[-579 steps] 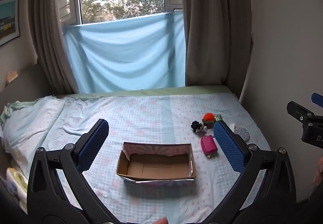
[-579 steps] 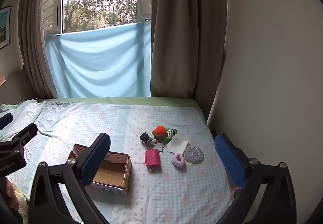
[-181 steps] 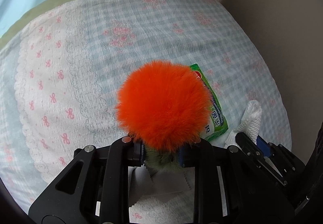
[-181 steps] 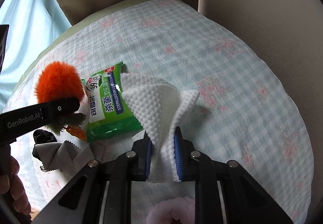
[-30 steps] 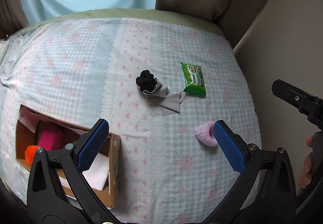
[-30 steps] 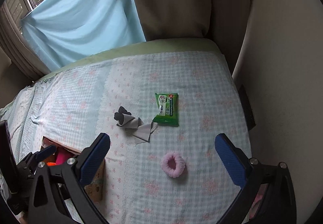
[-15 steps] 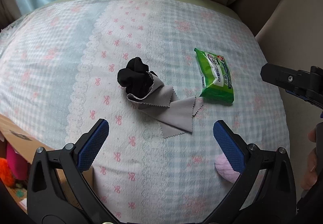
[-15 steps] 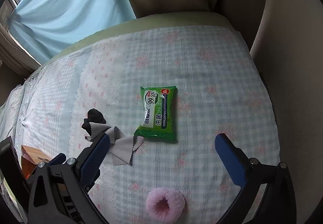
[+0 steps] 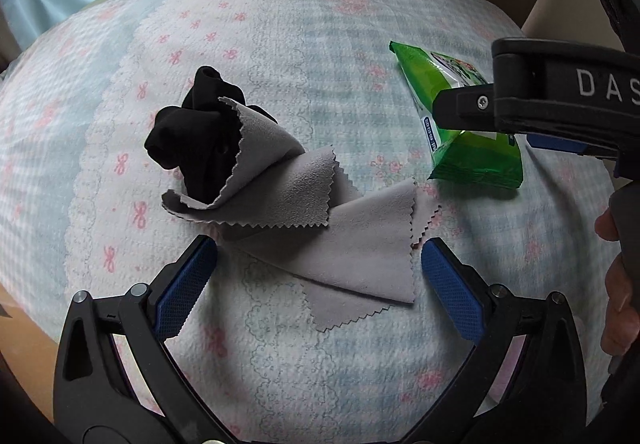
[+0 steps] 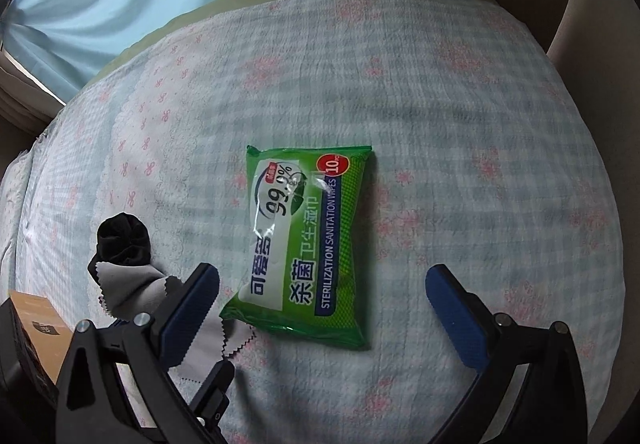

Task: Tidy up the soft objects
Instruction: 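Grasp the black sock with grey cloth with the left tool while the right tool grasps the green wipe pack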

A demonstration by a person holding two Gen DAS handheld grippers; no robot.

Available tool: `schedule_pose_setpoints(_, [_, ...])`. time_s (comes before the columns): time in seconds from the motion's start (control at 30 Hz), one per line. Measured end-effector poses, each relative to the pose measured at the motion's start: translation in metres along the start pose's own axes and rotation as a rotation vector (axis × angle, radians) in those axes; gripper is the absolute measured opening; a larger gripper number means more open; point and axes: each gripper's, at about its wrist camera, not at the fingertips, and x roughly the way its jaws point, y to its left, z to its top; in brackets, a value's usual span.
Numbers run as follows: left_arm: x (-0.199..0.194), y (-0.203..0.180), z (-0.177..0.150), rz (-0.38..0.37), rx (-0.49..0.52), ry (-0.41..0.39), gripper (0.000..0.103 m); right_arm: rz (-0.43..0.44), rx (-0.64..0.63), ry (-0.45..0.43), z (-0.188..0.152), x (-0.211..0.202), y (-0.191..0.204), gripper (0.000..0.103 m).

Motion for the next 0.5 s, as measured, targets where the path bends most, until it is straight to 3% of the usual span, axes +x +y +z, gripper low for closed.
schedule_pose_setpoints(0.07, [0.003, -0.001, -0.001, 0.013, 0.012, -0.009, 0.099, -0.003, -0.005, 0.006, 0.003, 0.007, 0.002, 0.1])
schedule_pose_setpoints(0.2, [0.001, -0.001, 0.003, 0.016, 0.02, -0.03, 0.083, -0.001, -0.031, 0.019, 0.006, 0.016, 0.008, 0.092])
schedule_pose_setpoints(0.3, [0.0, 0.002, 0.007, 0.023, -0.005, -0.033, 0.07, -0.007, -0.042, 0.023, 0.008, 0.021, 0.012, 0.074])
schedule_pose_setpoints(0.33, [0.0, 0.003, 0.008, 0.029, -0.01, -0.034, 0.067, -0.015, -0.052, 0.022, 0.009, 0.021, 0.014, 0.063])
schedule_pose_setpoints(0.37, [-0.001, 0.004, 0.008, 0.039, -0.013, -0.036, 0.057, -0.023, -0.066, 0.018, 0.009, 0.021, 0.016, 0.055])
schedule_pose_setpoints(0.5, [-0.006, 0.008, 0.007, 0.036, -0.031, -0.04, 0.023, -0.052, -0.097, 0.009, 0.009, 0.019, 0.022, 0.045])
